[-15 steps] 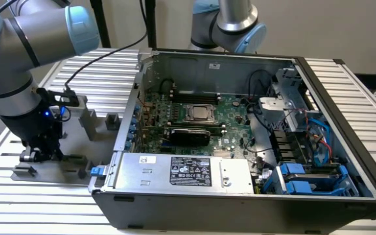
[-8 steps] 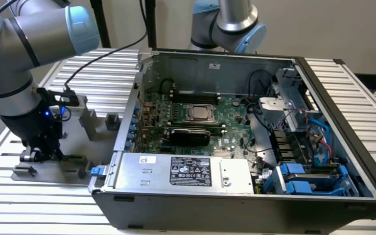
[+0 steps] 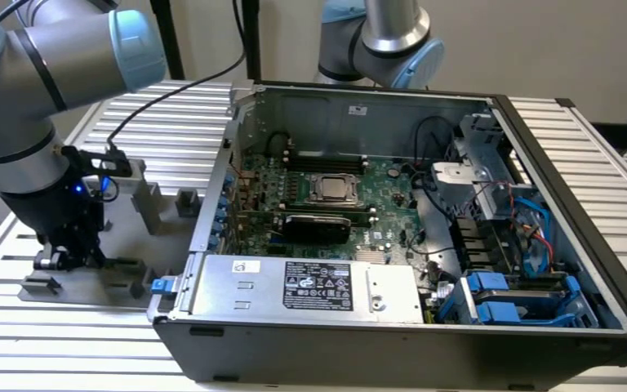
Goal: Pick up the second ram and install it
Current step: 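Pick up the second ram and move it above second insertion slot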
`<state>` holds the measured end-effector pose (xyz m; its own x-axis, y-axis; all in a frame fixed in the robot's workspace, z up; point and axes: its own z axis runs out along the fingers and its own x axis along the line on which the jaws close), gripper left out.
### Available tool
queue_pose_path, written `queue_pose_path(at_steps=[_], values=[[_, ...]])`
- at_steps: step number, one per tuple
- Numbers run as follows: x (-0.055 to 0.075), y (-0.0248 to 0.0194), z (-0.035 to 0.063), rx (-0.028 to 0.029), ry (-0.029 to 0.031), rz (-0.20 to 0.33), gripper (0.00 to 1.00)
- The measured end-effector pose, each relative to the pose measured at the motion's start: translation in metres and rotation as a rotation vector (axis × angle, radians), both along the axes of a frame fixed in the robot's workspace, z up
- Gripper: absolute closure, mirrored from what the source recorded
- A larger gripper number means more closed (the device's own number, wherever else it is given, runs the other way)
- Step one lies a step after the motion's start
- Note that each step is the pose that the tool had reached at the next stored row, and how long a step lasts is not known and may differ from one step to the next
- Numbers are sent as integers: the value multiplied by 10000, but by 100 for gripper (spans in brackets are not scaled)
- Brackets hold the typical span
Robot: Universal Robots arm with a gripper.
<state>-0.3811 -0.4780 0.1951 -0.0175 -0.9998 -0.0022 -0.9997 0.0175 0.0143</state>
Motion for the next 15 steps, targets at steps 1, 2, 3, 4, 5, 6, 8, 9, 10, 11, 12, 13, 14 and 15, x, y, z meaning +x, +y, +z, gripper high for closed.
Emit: queue_pose_path(at_steps=[1,2,3,4,5,6,8,9,10,11,12,13,14,15], values=[[0,0,0,0,0,0,87],[0,0,0,0,0,0,87],[0,0,4,-2,3,0,87],[0,0,12,-2,4,0,87],[0,0,23,0,2,-1,87],[0,0,40,0,2,0,87],[0,0,80,0,3,-1,87],[0,0,104,0,4,0,87],[0,0,130,0,4,-1,87],[0,0,159,0,6,-1,87],[0,0,190,0,7,-1,87],[0,0,223,-1,9,-1,87],[0,0,264,1,9,0,87],[0,0,306,1,14,0,87]])
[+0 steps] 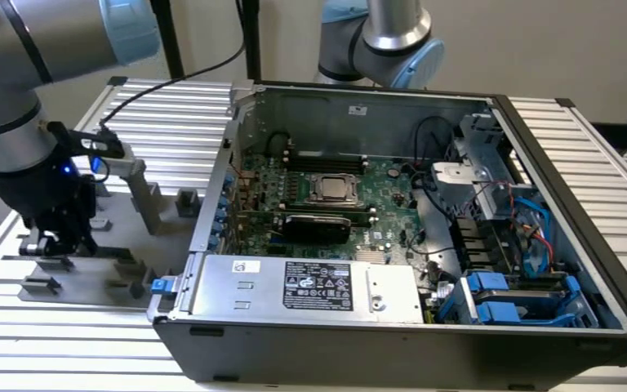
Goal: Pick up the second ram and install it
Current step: 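Pick up the second ram and move it above second insertion slot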
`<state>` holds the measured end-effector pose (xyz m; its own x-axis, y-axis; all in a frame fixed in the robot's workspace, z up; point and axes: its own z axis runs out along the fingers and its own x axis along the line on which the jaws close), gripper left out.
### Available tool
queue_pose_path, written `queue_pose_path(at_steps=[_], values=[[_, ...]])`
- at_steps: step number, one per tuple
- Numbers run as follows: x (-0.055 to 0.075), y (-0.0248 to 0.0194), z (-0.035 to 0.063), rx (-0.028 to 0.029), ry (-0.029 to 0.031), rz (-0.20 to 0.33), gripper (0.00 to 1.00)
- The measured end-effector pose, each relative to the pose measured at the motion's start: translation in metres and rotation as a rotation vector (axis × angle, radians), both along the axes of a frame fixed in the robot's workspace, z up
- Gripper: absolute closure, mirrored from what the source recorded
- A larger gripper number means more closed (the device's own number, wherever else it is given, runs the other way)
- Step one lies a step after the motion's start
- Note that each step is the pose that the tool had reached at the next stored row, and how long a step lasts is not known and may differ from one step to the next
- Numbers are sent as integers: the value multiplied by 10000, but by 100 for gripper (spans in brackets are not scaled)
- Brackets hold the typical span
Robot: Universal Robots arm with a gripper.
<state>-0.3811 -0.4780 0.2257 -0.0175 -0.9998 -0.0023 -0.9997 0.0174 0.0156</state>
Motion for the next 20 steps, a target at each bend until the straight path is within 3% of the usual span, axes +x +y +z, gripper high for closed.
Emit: queue_pose_path(at_steps=[11,20], values=[[32,0,497,0,11,0,87],[222,0,909,-1,14,0,87]])
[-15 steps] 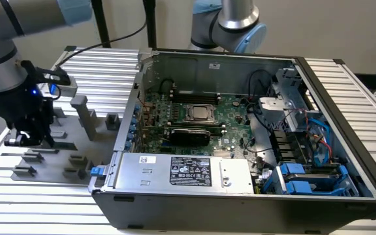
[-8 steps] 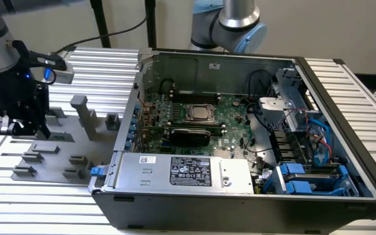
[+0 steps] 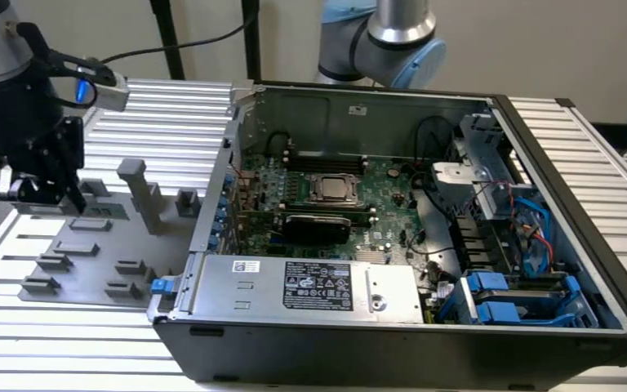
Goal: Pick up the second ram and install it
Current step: 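Pick up the second ram and move it above second insertion slot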
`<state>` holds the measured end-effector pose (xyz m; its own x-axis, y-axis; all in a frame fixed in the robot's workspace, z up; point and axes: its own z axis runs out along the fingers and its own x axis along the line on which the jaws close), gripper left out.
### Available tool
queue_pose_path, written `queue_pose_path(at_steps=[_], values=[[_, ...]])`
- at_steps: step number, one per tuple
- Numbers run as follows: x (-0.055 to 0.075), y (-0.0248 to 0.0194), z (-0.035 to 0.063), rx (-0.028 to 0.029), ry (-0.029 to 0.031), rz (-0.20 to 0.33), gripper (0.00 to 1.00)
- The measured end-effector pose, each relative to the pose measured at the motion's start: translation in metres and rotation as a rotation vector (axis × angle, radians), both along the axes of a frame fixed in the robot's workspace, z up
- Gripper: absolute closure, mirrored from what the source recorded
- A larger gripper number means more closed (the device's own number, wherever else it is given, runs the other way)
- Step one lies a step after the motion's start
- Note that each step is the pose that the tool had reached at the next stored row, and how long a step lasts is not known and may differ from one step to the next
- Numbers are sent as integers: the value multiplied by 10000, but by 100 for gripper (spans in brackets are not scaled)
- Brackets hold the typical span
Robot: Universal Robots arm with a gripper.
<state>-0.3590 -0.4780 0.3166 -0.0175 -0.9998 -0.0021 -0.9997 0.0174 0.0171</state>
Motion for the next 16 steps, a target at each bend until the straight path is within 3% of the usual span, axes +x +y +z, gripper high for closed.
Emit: queue_pose_path(at_steps=[11,16], values=[[439,6,495,1,0,-1,87],[617,26,639,0,0,0,87]])
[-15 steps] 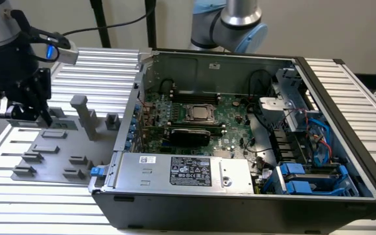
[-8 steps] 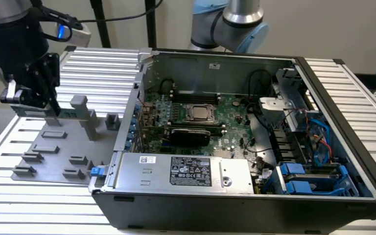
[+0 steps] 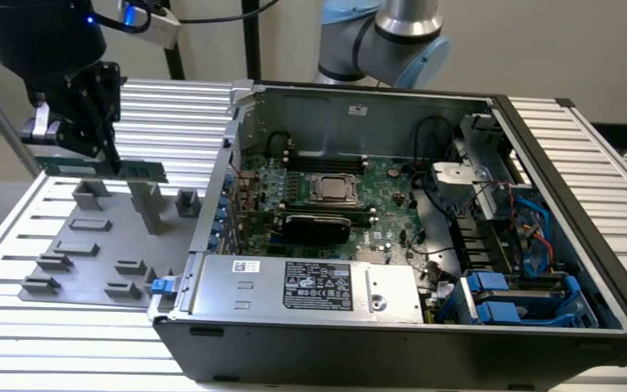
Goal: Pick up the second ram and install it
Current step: 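Pick up the second ram and move it above second insertion slot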
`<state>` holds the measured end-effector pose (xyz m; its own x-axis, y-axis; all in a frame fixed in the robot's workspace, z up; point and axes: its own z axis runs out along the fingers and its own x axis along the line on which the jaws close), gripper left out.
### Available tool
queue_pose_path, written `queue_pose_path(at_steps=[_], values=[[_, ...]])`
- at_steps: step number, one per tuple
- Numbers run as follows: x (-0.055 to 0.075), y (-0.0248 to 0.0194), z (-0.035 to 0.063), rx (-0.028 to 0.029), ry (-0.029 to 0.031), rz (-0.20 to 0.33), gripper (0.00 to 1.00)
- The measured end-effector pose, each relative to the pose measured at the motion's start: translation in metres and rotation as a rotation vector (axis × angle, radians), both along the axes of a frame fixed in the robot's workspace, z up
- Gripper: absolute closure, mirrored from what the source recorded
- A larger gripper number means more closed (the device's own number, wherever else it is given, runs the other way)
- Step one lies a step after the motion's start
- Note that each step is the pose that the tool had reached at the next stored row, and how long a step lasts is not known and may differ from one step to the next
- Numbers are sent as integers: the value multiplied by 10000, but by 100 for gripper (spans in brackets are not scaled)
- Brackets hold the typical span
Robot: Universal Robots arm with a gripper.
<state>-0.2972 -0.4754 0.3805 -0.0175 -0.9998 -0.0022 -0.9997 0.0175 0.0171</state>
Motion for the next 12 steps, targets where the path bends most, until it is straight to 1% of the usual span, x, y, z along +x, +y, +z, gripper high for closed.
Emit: queue_pose_path(at_steps=[5,12], values=[[182,19,76,4,-1,0,87],[432,58,93,9,-4,0,87]])
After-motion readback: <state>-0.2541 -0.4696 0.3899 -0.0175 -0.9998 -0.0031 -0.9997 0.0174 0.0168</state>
